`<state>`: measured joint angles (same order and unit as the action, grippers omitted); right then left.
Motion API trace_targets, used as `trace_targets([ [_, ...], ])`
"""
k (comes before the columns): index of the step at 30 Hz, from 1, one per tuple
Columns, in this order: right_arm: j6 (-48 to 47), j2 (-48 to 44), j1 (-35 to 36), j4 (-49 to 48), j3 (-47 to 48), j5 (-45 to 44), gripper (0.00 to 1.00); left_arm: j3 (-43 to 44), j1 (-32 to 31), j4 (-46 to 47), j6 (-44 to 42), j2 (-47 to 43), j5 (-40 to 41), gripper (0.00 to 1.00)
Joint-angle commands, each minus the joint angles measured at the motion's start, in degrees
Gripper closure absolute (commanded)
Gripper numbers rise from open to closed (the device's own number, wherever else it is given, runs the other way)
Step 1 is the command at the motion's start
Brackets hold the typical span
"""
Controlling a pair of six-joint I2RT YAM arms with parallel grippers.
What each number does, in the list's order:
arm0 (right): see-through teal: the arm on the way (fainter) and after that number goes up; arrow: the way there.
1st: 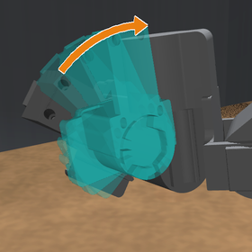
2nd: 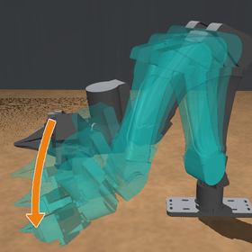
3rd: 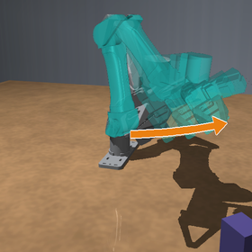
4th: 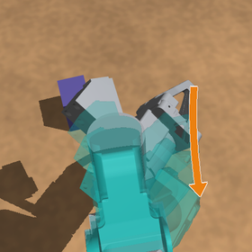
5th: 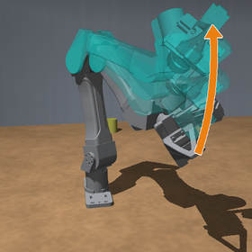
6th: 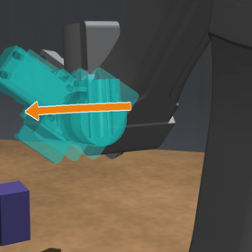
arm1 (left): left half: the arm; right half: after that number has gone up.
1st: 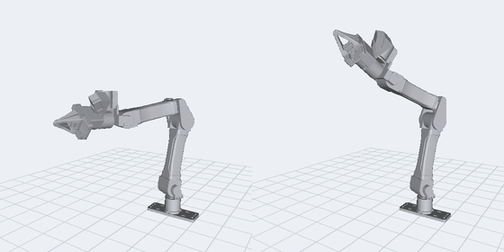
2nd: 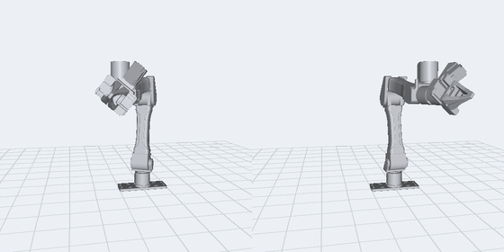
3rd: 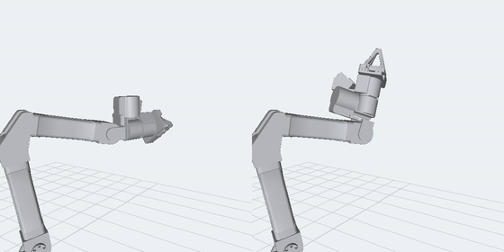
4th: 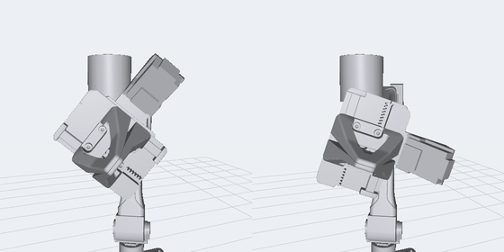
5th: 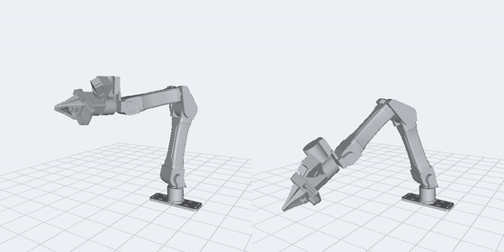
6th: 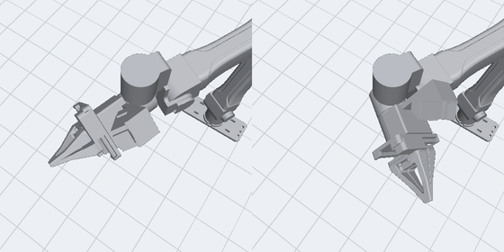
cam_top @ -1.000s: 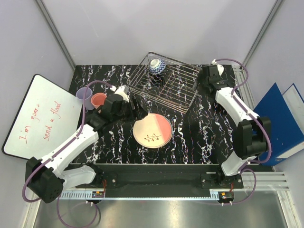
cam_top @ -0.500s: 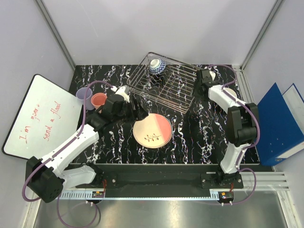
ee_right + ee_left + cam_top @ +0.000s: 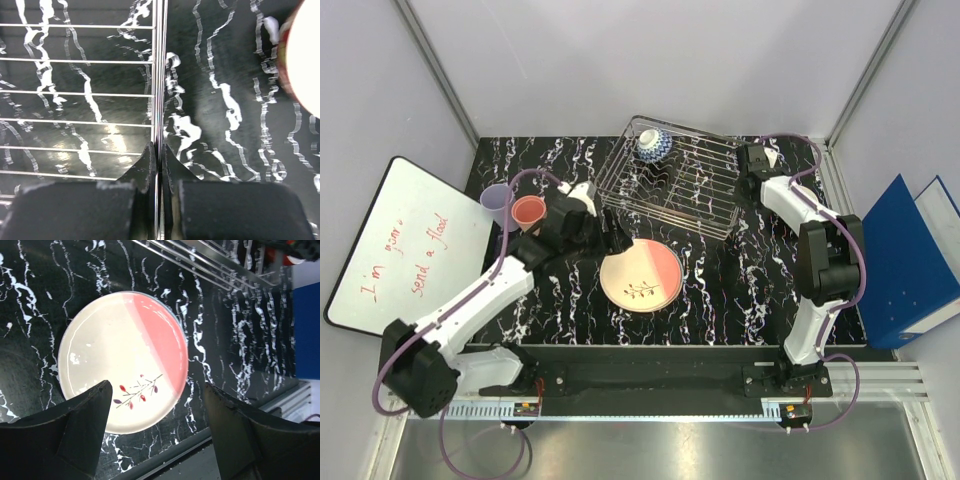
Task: Unload the mixed dishes from the dish rack
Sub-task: Adjust the dish rack at the center of the board.
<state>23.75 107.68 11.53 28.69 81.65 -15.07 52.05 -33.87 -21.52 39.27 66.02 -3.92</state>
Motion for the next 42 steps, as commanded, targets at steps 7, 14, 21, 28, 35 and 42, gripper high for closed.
trace_targets([
  [7,-10.3,0.2,-0.5,2.3,5.2,-10.4,1.0,20.8,2.2,-7.0,-3.9,17.2,10.1,0.12],
  [14,-9.9,0.7,-1.1,2.1,5.7,-8.7,1.0,38.0,11.0,-12.1,-5.6,31.0,12.0,0.11],
  [21,-8.5,1.6,-1.5,0.7,4.1,-6.6,1.0,51.6,17.9,-15.9,-8.3,44.2,12.4,0.12],
  [28,-7.9,2.6,-1.8,0.8,4.7,-5.5,1.0,60.7,19.7,-17.1,-9.9,54.1,10.6,0.14],
  [35,-6.9,3.8,-1.8,0.6,4.3,-4.3,1.0,61.6,19.8,-15.1,-10.1,53.6,9.7,0.14],
  [42,-6.2,4.5,-1.8,-0.5,2.6,-3.0,1.0,60.3,19.0,-13.1,-10.4,53.3,6.5,0.15],
])
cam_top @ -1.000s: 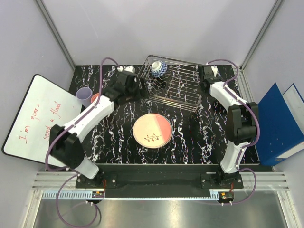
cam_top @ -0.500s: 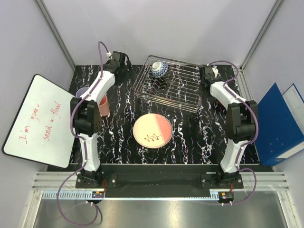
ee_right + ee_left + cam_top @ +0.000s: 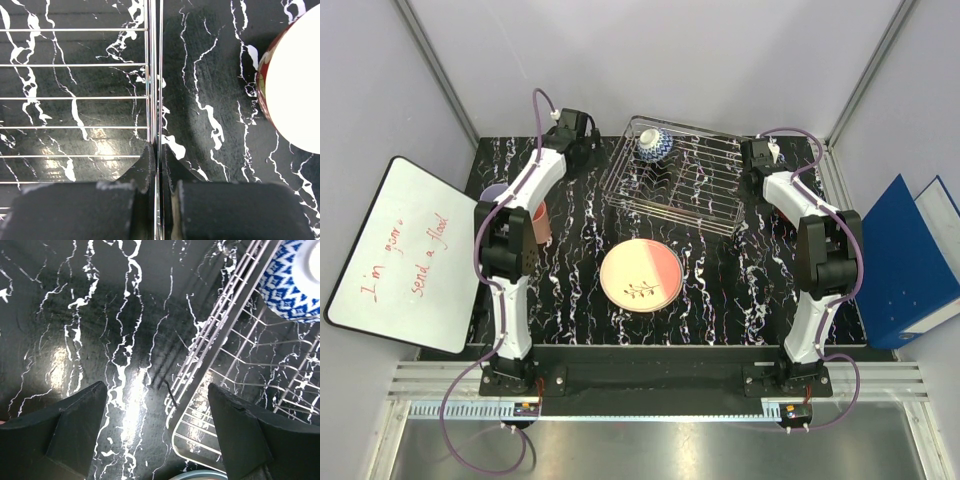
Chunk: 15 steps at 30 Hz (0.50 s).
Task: Unload the mixed dishes from the dish rack
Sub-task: Adjust the dish rack at the center of the board.
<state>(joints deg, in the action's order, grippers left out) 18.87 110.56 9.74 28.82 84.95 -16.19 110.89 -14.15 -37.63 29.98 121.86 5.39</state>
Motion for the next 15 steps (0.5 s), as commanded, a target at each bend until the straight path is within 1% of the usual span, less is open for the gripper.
trace_targets([
  [1,-1.2,1.5,0.0,-0.8,-0.9,-1.9,1.0,1.3,-0.9,3.0,-1.4,-2.1,-3.2,0.16],
  [4,-1.3,1.7,0.1,-0.9,-1.1,-1.8,1.0,0.9,-1.8,3.3,-2.2,-0.5,-4.6,0.18],
  [7,-1.2,1.7,0.0,-1.0,-1.1,-1.8,1.0,-0.1,-2.7,3.2,-2.4,0.4,-4.7,0.22],
  [11,-1.1,1.6,0.0,-1.2,-1.3,-1.7,1.0,-1.6,-3.0,3.6,-2.6,0.8,-4.3,0.32],
  [12,-1.1,1.6,0.0,-1.3,-1.3,-1.6,1.0,-2.2,-3.0,3.6,-2.6,1.1,-4.2,0.37],
  [15,-0.9,1.6,0.0,-1.3,-1.5,-1.2,1.0,-3.8,-2.9,4.0,-2.5,1.0,-2.3,0.41],
])
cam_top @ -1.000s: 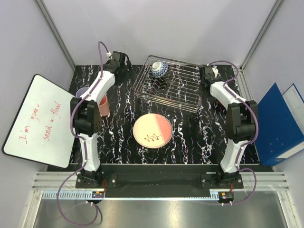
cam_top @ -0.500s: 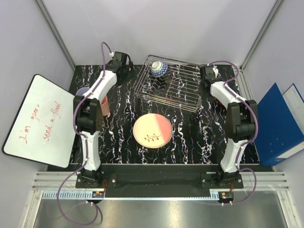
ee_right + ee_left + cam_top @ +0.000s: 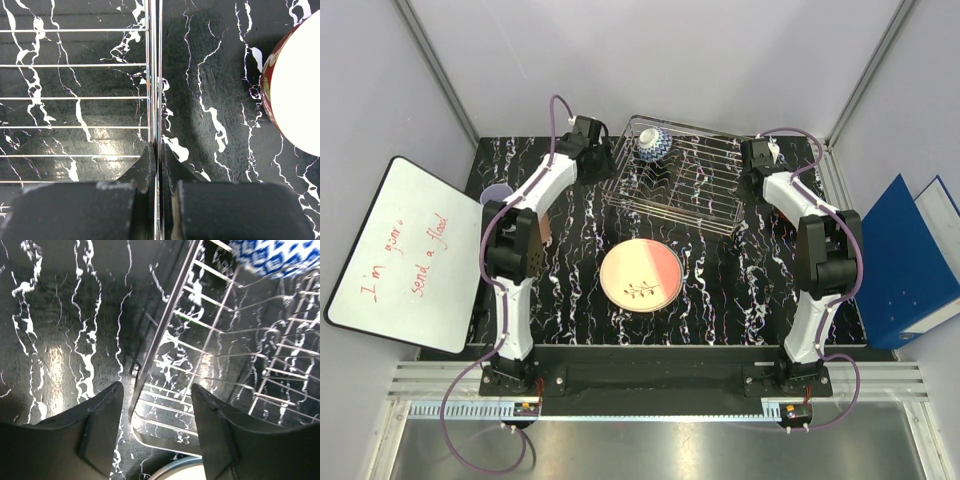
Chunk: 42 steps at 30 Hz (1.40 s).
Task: Unload the mixed dishes from the dish rack
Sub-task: Adjust the dish rack at the center of the board.
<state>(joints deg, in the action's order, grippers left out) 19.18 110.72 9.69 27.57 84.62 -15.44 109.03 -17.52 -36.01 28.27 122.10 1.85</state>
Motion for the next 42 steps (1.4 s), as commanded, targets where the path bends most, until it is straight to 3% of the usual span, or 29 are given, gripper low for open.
trace_targets([
  [1,-1.2,1.4,0.1,-0.1,-1.2,-1.9,1.0,-2.2,0.5,2.6,-0.8,0.9,1.3,0.41],
  [3,-1.1,1.3,0.1,-0.2,-1.5,-1.9,1.0,-2.2,0.5,2.8,-0.9,1.3,1.4,0.44],
  [10,-0.4,0.7,0.1,-0.6,-2.7,-1.7,1.0,-5.0,0.5,3.1,-0.3,0.9,0.7,1.0],
  [26,2.2,-3.1,0.1,-5.7,-10.7,4.3,1.0,-29.4,-2.1,10.1,3.5,-17.6,4.8,1.0],
  [42,2.4,5.6,0.1,-3.3,3.3,7.5,1.0,-35.7,-3.0,9.8,3.5,-24.2,7.7,1.0],
])
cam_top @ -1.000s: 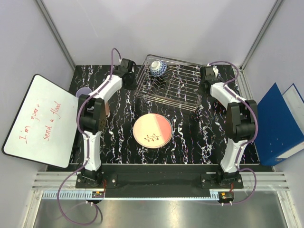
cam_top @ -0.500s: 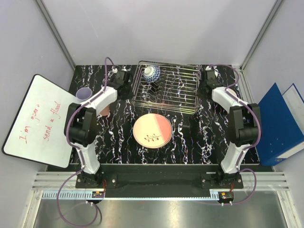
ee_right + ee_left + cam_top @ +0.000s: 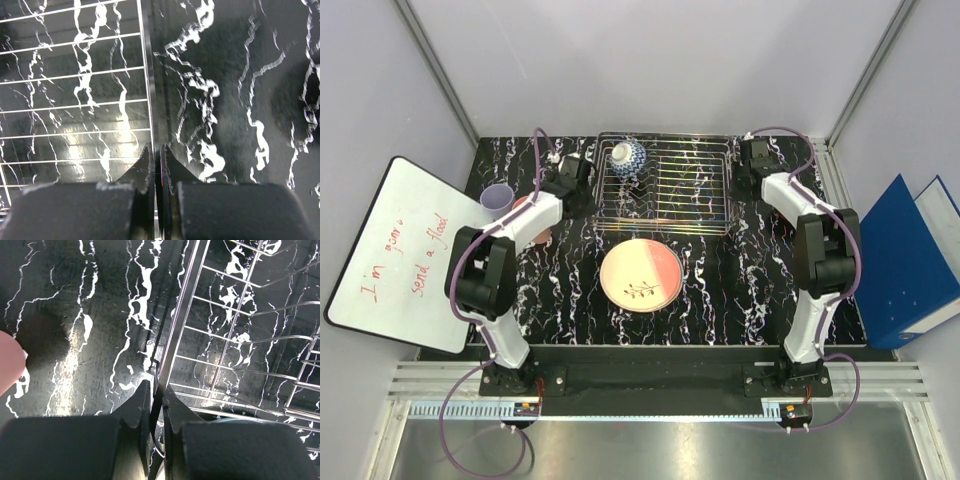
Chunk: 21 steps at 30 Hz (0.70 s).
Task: Unload the mixed dishes from the dish rack
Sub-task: Adjust the dish rack at the center of the board.
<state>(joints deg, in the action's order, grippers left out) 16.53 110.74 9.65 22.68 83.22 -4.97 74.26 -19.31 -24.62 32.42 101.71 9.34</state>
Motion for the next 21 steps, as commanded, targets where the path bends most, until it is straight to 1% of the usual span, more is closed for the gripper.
trace_targets([
  [1,5.1,6.4,0.2,2.3,6.5,-2.7,1.0,-1.0,-1.2,-1.5,-0.6,-4.0,0.3,1.0],
  [4,5.5,8.4,0.2,3.2,8.9,-1.8,1.0,-0.4,-1.2,-2.0,-0.9,-3.5,0.3,1.0],
  [7,5.8,7.7,0.4,3.1,8.3,-2.5,1.0,0.9,-1.2,-3.3,-1.1,-3.1,1.4,1.0],
  [8,5.6,7.3,0.3,3.0,8.1,-3.4,1.0,1.3,-1.1,-3.6,-1.1,-2.9,1.7,0.98],
  [10,5.4,5.7,0.3,3.0,7.6,-4.2,1.0,2.3,-1.1,-4.2,-1.2,-2.9,1.9,0.79],
  [11,5.4,5.1,0.3,3.0,7.3,-4.8,1.0,2.7,-1.2,-4.5,-1.4,-2.8,1.8,0.74],
  [13,5.4,2.8,0.3,3.0,6.6,-4.9,1.0,3.6,-1.1,-5.0,-1.3,-2.9,1.7,0.68],
  [18,5.8,-2.4,0.3,3.0,3.7,-5.0,1.0,4.6,-1.1,-5.6,-0.9,-3.2,1.2,0.68],
  [20,5.5,-3.6,0.3,2.8,1.9,-5.9,1.0,4.5,-1.1,-5.6,-0.6,-3.6,1.4,0.66],
  [21,5.5,-3.9,0.3,2.6,1.0,-6.6,1.0,4.5,-1.1,-5.6,-0.5,-3.7,1.5,0.57],
])
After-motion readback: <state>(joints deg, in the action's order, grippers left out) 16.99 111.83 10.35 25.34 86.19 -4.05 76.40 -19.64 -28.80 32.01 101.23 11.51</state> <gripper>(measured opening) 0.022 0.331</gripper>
